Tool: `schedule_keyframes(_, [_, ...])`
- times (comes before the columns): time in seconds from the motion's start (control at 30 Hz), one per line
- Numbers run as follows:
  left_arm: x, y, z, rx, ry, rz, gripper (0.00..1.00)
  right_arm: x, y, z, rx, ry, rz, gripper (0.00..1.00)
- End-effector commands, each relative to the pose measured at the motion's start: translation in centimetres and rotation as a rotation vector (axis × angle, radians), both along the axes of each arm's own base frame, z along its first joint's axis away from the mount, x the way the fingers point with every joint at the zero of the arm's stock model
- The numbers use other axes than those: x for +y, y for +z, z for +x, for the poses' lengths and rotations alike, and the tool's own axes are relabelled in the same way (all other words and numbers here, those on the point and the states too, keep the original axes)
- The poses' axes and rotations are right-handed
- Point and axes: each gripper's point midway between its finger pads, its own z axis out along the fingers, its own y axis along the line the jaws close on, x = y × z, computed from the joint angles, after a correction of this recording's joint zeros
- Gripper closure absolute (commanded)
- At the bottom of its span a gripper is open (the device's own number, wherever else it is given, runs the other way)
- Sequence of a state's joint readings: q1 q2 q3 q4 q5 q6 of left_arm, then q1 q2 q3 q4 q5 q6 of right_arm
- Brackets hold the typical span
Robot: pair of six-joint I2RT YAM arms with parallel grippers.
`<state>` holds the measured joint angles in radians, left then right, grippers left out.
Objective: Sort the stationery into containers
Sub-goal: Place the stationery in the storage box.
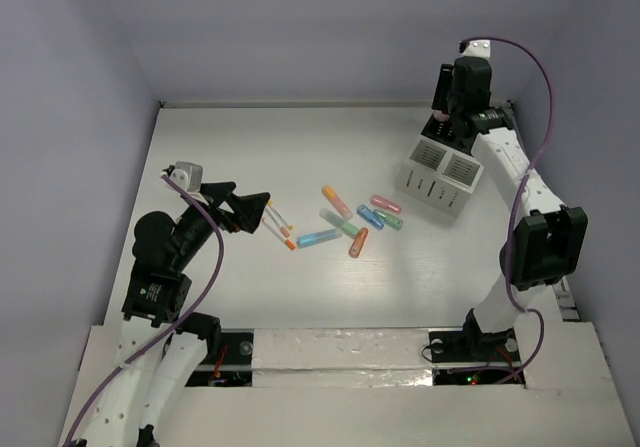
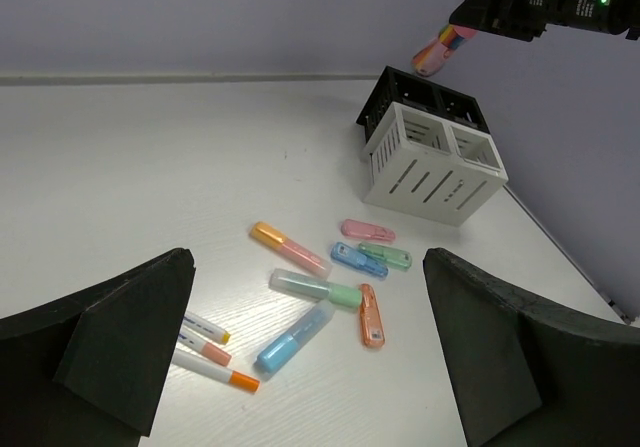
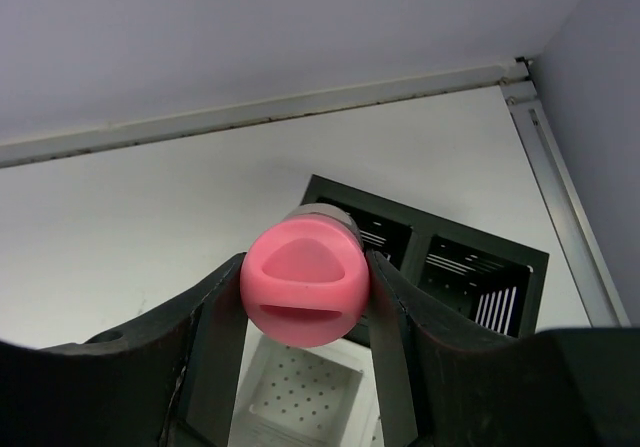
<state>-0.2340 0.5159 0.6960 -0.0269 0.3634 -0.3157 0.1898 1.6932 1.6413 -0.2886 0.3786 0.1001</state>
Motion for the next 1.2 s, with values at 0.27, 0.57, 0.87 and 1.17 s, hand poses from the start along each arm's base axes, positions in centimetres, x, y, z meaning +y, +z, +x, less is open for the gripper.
schedule_keyframes(0.27, [-0.4, 0.9, 0.2, -0.045, -0.021, -0.007, 0.01, -2.0, -0.9, 1.8, 0.015, -0.006, 0.04, 0.74])
schedule_keyframes(0.57, [-0.6, 0.7, 0.4, -0.036, -0.027, -0.005, 0.01, -2.0, -4.9, 2.2, 0.093, -0.016, 0.079, 0.73])
schedule_keyframes(0.87, [-0.6, 0.6, 0.4, -0.033, -0.027, -0.007, 0.01, -2.6, -9.2, 2.7, 0.166, -0.056, 0.086, 0.6])
schedule_keyframes(1.17, [-0.6, 0.8, 0.3, -0.039, -0.028, -0.009, 0.01, -3.2, -7.9, 3.0, 0.129, -0.074, 0.099, 0.23])
